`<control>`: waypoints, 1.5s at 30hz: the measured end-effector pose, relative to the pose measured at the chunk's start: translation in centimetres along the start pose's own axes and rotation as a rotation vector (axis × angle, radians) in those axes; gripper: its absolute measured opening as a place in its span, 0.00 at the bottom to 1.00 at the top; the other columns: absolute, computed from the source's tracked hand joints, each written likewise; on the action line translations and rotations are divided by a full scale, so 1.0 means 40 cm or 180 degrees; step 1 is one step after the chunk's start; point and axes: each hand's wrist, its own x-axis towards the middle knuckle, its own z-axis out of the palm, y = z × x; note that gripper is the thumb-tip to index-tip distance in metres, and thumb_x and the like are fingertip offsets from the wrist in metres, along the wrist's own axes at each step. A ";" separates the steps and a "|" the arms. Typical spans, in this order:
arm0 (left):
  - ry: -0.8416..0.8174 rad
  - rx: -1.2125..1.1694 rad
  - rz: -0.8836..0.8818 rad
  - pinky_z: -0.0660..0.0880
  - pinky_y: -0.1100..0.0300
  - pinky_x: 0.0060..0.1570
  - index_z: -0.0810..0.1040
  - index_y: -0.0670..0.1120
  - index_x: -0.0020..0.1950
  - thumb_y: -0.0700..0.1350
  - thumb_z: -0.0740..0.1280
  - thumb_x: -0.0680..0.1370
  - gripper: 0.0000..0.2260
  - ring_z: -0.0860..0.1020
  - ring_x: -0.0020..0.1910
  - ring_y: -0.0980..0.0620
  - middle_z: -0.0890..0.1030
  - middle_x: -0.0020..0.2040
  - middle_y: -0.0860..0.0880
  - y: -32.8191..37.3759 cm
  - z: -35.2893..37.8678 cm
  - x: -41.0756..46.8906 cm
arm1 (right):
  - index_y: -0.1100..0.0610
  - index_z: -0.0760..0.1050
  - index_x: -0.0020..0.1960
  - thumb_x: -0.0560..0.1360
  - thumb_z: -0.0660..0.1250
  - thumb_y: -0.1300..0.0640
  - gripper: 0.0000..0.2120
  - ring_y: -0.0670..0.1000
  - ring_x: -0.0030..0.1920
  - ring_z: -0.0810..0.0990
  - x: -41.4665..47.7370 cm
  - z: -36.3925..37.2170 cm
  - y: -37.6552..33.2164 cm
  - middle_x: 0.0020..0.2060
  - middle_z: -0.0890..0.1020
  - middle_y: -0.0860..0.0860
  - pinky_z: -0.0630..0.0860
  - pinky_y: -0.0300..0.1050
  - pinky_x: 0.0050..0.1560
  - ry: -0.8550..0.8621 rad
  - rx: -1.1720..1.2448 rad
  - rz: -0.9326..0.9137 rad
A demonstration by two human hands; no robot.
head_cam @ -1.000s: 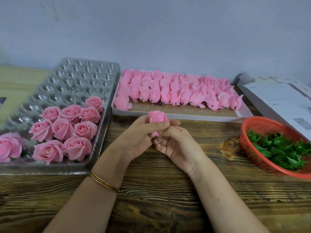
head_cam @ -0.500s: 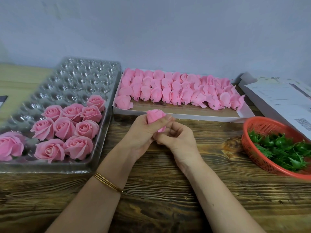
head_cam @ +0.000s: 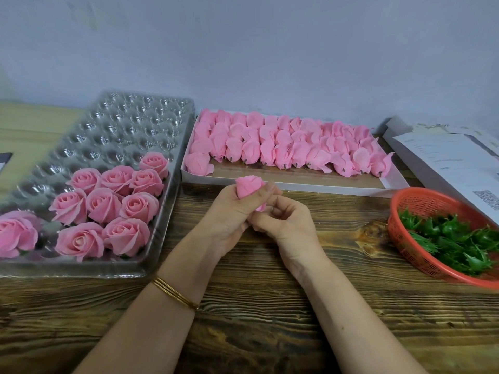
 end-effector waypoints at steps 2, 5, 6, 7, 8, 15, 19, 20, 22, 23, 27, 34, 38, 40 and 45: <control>-0.0022 0.0024 -0.0014 0.78 0.51 0.54 0.84 0.42 0.48 0.54 0.76 0.65 0.19 0.83 0.46 0.46 0.84 0.45 0.42 0.000 -0.001 0.000 | 0.56 0.81 0.37 0.64 0.75 0.66 0.07 0.42 0.31 0.77 0.001 0.003 0.002 0.29 0.81 0.47 0.74 0.33 0.37 0.0062 -0.0010 0.0052; -0.0071 0.0097 -0.0070 0.75 0.50 0.50 0.84 0.42 0.48 0.54 0.75 0.66 0.18 0.79 0.47 0.42 0.82 0.45 0.40 0.002 -0.002 -0.004 | 0.56 0.82 0.35 0.62 0.74 0.63 0.04 0.46 0.32 0.75 0.003 0.003 0.002 0.29 0.79 0.51 0.74 0.38 0.38 0.0136 0.0026 0.0240; -0.0108 0.0108 -0.0087 0.73 0.51 0.47 0.85 0.42 0.48 0.53 0.75 0.67 0.18 0.77 0.46 0.41 0.81 0.45 0.39 0.004 -0.003 -0.006 | 0.57 0.82 0.35 0.62 0.74 0.63 0.03 0.48 0.33 0.75 0.004 0.002 0.000 0.29 0.78 0.53 0.74 0.40 0.39 0.0105 0.0085 0.0314; -0.0156 0.0122 -0.0099 0.71 0.53 0.43 0.85 0.41 0.49 0.53 0.74 0.68 0.18 0.75 0.44 0.42 0.79 0.45 0.38 0.005 -0.004 -0.007 | 0.58 0.82 0.34 0.63 0.73 0.62 0.02 0.49 0.34 0.74 0.005 0.001 -0.002 0.29 0.78 0.54 0.73 0.41 0.39 0.0048 0.0144 0.0386; -0.0212 0.0134 -0.0113 0.69 0.55 0.40 0.84 0.40 0.50 0.54 0.74 0.69 0.19 0.74 0.40 0.44 0.79 0.43 0.40 0.007 -0.006 -0.009 | 0.58 0.82 0.34 0.64 0.73 0.63 0.02 0.50 0.34 0.74 0.006 0.000 -0.004 0.29 0.78 0.55 0.73 0.40 0.39 -0.0027 0.0204 0.0449; -0.0163 0.0142 -0.0076 0.70 0.55 0.40 0.85 0.42 0.47 0.57 0.75 0.67 0.19 0.74 0.44 0.42 0.77 0.46 0.37 0.004 -0.003 -0.010 | 0.62 0.81 0.39 0.73 0.69 0.69 0.06 0.48 0.34 0.79 0.003 0.000 -0.012 0.30 0.80 0.54 0.78 0.36 0.39 -0.0242 0.0626 0.0713; -0.0146 0.0197 -0.0057 0.71 0.54 0.40 0.86 0.44 0.47 0.59 0.79 0.65 0.21 0.81 0.42 0.47 0.82 0.44 0.39 0.005 -0.003 -0.005 | 0.65 0.80 0.44 0.72 0.70 0.71 0.03 0.50 0.36 0.79 0.002 0.009 -0.008 0.33 0.80 0.56 0.78 0.38 0.41 -0.0031 0.0682 0.0646; -0.0159 0.0183 -0.0058 0.71 0.54 0.39 0.86 0.44 0.47 0.60 0.78 0.64 0.22 0.81 0.41 0.47 0.83 0.44 0.39 0.004 -0.003 -0.004 | 0.66 0.79 0.45 0.71 0.71 0.71 0.04 0.50 0.36 0.78 0.003 0.010 -0.005 0.34 0.80 0.57 0.77 0.39 0.41 0.0035 0.0691 0.0622; -0.0197 0.0161 -0.0033 0.72 0.57 0.37 0.87 0.44 0.46 0.62 0.78 0.65 0.23 0.82 0.40 0.49 0.84 0.42 0.41 0.003 -0.004 -0.002 | 0.66 0.79 0.45 0.71 0.71 0.70 0.04 0.51 0.37 0.77 0.004 0.012 -0.006 0.34 0.80 0.57 0.77 0.40 0.42 0.0103 0.0678 0.0605; -0.0224 0.0152 0.0002 0.73 0.60 0.34 0.87 0.44 0.47 0.63 0.79 0.64 0.24 0.81 0.39 0.51 0.84 0.42 0.42 0.002 -0.003 -0.002 | 0.66 0.79 0.44 0.72 0.71 0.70 0.02 0.51 0.36 0.77 0.003 0.013 -0.007 0.33 0.80 0.57 0.76 0.40 0.42 0.0125 0.0671 0.0599; -0.0247 0.0195 0.0096 0.70 0.64 0.32 0.87 0.46 0.46 0.66 0.80 0.59 0.28 0.75 0.43 0.47 0.84 0.42 0.45 -0.002 -0.007 0.000 | 0.63 0.81 0.40 0.73 0.70 0.69 0.05 0.49 0.34 0.79 0.002 0.012 -0.010 0.30 0.81 0.55 0.77 0.38 0.40 0.0106 0.0745 0.0616; -0.0229 0.0286 0.0111 0.72 0.59 0.41 0.87 0.47 0.45 0.60 0.74 0.65 0.18 0.76 0.49 0.43 0.82 0.50 0.40 0.006 -0.008 -0.006 | 0.61 0.82 0.38 0.63 0.74 0.62 0.05 0.48 0.33 0.80 0.008 0.004 -0.003 0.31 0.82 0.55 0.79 0.36 0.39 -0.0030 0.0959 0.0647; -0.0312 0.0317 0.0095 0.70 0.58 0.43 0.86 0.43 0.49 0.55 0.75 0.68 0.18 0.75 0.49 0.44 0.81 0.47 0.42 0.011 -0.011 -0.010 | 0.58 0.84 0.35 0.64 0.73 0.62 0.01 0.46 0.33 0.80 0.010 0.000 -0.007 0.30 0.81 0.53 0.78 0.35 0.38 -0.0224 0.0954 0.0675; -0.0366 0.0352 0.0098 0.71 0.61 0.42 0.85 0.41 0.51 0.54 0.75 0.69 0.19 0.78 0.46 0.50 0.83 0.45 0.46 0.013 -0.012 -0.011 | 0.58 0.83 0.35 0.66 0.72 0.63 0.02 0.46 0.34 0.80 0.010 -0.002 -0.010 0.30 0.81 0.53 0.78 0.35 0.39 -0.0295 0.0959 0.0736; -0.0289 0.0366 0.0137 0.73 0.54 0.47 0.85 0.41 0.50 0.52 0.75 0.71 0.16 0.78 0.47 0.46 0.83 0.45 0.45 0.013 -0.011 -0.010 | 0.62 0.83 0.39 0.68 0.72 0.66 0.02 0.48 0.34 0.81 0.010 0.000 -0.011 0.32 0.81 0.54 0.80 0.36 0.39 -0.0284 0.1010 0.0812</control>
